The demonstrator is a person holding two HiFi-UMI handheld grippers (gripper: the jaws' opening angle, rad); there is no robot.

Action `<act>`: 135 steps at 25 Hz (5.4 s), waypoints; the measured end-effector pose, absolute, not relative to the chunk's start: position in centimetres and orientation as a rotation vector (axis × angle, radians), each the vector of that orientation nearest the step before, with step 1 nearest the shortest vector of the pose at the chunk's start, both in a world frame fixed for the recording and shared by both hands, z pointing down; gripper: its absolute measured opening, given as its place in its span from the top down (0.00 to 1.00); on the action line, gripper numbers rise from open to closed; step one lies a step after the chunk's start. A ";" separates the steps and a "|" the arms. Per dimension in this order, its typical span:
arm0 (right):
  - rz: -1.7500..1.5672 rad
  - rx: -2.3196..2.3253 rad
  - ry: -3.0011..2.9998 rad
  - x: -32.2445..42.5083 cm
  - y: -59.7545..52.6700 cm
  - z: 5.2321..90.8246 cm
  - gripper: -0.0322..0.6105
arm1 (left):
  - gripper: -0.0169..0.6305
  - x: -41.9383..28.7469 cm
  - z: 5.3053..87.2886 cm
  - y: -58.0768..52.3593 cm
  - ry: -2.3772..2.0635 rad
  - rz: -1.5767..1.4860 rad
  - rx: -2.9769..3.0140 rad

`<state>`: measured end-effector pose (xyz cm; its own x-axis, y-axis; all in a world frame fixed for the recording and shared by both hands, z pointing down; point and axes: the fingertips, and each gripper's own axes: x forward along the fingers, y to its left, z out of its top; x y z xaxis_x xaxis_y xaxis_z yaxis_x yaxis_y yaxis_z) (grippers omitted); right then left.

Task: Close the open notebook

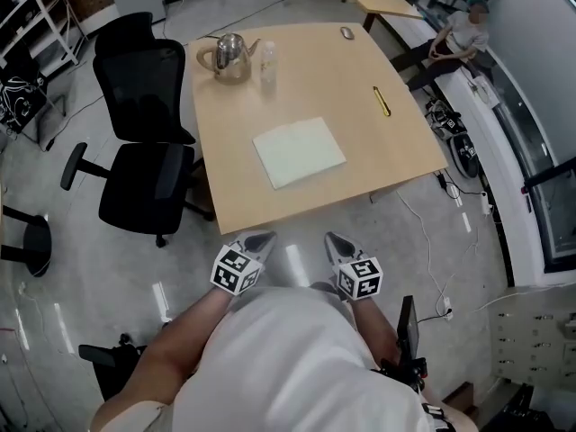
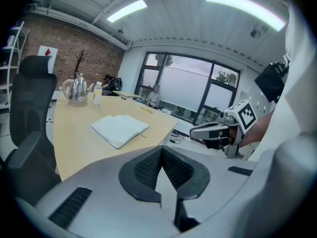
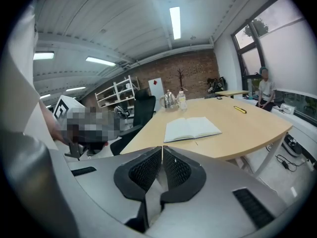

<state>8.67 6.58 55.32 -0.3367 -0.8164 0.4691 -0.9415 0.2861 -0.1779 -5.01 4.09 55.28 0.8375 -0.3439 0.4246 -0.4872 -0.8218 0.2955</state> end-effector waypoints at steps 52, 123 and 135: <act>0.092 0.412 -1.970 -0.6 -12.1 69.5 0.85 | 0.97 -14.4 57.8 1.1 -1.456 0.229 1.959; 0.581 1.424 -1.859 26.8 -17.1 67.5 0.92 | 0.97 -4.6 54.5 -5.8 -1.222 0.449 2.259; -0.076 0.985 -2.091 11.3 -14.3 61.7 0.92 | 0.97 -8.8 55.0 -1.8 -1.309 0.324 2.172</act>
